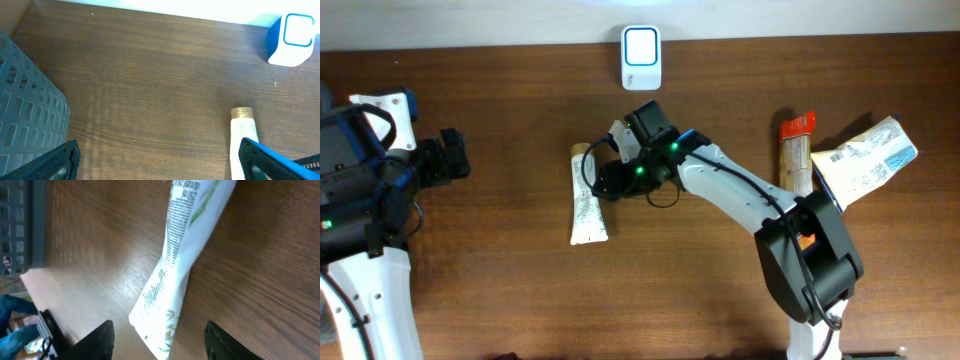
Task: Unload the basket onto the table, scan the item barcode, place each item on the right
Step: 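Grasp the white tube with the right gripper and lift it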
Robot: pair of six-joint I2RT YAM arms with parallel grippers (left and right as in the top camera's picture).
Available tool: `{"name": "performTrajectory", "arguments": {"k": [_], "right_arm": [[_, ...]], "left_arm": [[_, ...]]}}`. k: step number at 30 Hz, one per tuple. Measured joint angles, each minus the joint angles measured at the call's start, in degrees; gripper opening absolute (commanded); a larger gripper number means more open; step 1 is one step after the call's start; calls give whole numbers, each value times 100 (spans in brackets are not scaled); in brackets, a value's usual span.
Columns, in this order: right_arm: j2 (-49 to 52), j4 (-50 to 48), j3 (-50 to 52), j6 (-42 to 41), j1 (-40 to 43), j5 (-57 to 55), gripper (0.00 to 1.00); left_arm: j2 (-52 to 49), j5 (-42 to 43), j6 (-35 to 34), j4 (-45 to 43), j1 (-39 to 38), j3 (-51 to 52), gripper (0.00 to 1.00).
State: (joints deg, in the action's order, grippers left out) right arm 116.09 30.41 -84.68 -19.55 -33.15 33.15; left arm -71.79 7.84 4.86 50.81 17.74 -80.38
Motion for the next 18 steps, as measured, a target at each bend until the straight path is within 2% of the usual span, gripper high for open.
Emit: {"name": "performTrajectory", "arguments": {"k": [9, 15, 17, 18], "right_arm": [[855, -608, 9, -420, -282, -46, 52], [1027, -981, 17, -824, -286, 192, 52], [1073, -1029, 15, -999, -286, 302, 42], [1097, -1005, 7, -1032, -289, 328, 29]], "left_arm": [[0, 0, 2, 2, 0, 0, 99], [0, 0, 0, 2, 0, 0, 99], [0, 0, 2, 2, 0, 0, 99], [0, 0, 2, 0, 0, 0, 99]]}}
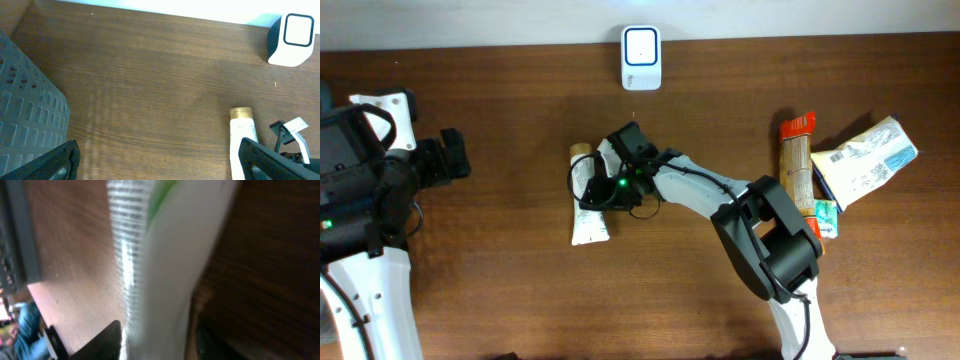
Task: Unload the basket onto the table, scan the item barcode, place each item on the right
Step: 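Grasp the white tube with the right gripper and lift it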
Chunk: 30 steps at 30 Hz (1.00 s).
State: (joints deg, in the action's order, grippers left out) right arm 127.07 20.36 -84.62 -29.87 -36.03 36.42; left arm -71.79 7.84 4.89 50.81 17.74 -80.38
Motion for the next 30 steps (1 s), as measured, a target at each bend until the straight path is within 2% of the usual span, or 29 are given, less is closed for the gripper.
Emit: {"name": "performTrajectory", "arguments": {"k": [2, 3, 7, 11, 14, 17, 19, 22, 30], "right_arm": [[57, 151, -44, -63, -4, 74, 10], [74, 223, -44, -74, -2, 127, 4], [103, 387, -70, -26, 166, 785, 4], [66, 1180, -17, 822, 804, 1270, 4], [-673, 2157, 127, 1843, 1394, 1145, 4], [-1825, 2376, 129, 2380, 1652, 1150, 4], [-2686, 2411, 127, 2562, 1768, 1176, 4], [-3244, 2538, 127, 2664, 1847, 1193, 4], [-3434, 2664, 127, 2734, 1849, 1191, 4]], "left_arm": [[0, 0, -2, 2, 0, 0, 99], [0, 0, -2, 2, 0, 0, 99], [0, 0, -2, 2, 0, 0, 99], [0, 0, 0, 2, 0, 0, 99], [0, 0, -2, 2, 0, 0, 99], [0, 0, -2, 2, 0, 0, 99], [0, 0, -2, 2, 0, 0, 99], [0, 0, -2, 2, 0, 0, 99], [0, 0, 0, 2, 0, 0, 99]]}}
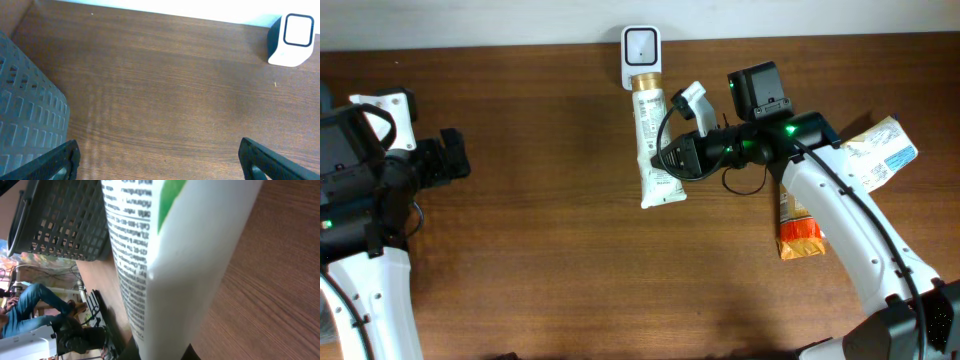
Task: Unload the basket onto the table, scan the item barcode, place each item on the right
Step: 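Grasp the white tube with the right gripper and lift it, then hold the white tube with the right gripper at the scanner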
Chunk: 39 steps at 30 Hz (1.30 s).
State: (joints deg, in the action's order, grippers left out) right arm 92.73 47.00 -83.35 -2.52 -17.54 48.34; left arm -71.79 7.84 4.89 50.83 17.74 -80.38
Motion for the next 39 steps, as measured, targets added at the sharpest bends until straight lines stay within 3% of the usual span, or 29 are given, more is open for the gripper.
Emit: {"name": "performTrajectory", "arguments": {"k": [7, 11, 14, 15, 18, 19, 22, 26, 32, 39], "right_arm": [[0, -24, 0, -81, -2, -52, 4], [13, 376, -208, -723, -127, -1357, 4], [442, 1484, -1991, -787, -361, -2763, 4], [933, 1976, -3344, -660, -527, -3471, 4], [1792, 2415, -4994, -227, -839, -4846, 4], [2299, 2022, -5442, 116, -981, -5552, 4], [3316, 1217, -5484, 1021, -1158, -7147, 4], [4542, 22, -5455, 2179, -1141, -8155, 4], [5160, -1443, -5438, 3241, -979, -8518, 4], [5702, -1829, -5442, 3445, -837, -8671, 4]], "left_arm": [[0, 0, 0, -2, 0, 0, 99], [0, 0, -2, -2, 0, 0, 99], [0, -2, 0, -2, 0, 0, 99], [0, 0, -2, -7, 0, 0, 99], [0, 0, -2, 24, 0, 2, 99], [2, 0, -2, 11, 0, 2, 99], [0, -2, -2, 0, 0, 2, 99], [0, 0, -2, 22, 0, 2, 99], [0, -2, -2, 61, 0, 2, 99], [0, -2, 0, 68, 0, 2, 99]]}}
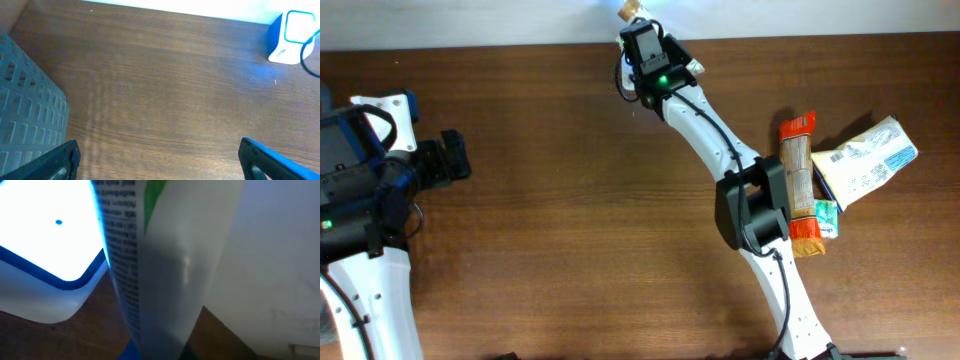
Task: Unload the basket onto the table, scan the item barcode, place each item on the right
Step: 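Hold the white tube with the right gripper at the scanner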
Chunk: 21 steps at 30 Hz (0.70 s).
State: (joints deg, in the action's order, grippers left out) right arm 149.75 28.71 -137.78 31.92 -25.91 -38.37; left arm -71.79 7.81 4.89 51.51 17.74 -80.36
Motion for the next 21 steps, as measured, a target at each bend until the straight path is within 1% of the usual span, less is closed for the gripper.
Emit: {"name": "performTrajectory", "arguments": {"k": [6, 15, 21], "right_arm": [[164, -11, 0, 22, 0, -350, 4], [166, -13, 0, 24, 0, -457, 4], [166, -15, 0, 306, -22, -586, 4]], "left_arm": [[2, 0, -2, 0, 0, 0, 99], [0, 0, -2, 0, 0, 0, 99], [0, 0, 0, 0, 0, 0, 99]]}}
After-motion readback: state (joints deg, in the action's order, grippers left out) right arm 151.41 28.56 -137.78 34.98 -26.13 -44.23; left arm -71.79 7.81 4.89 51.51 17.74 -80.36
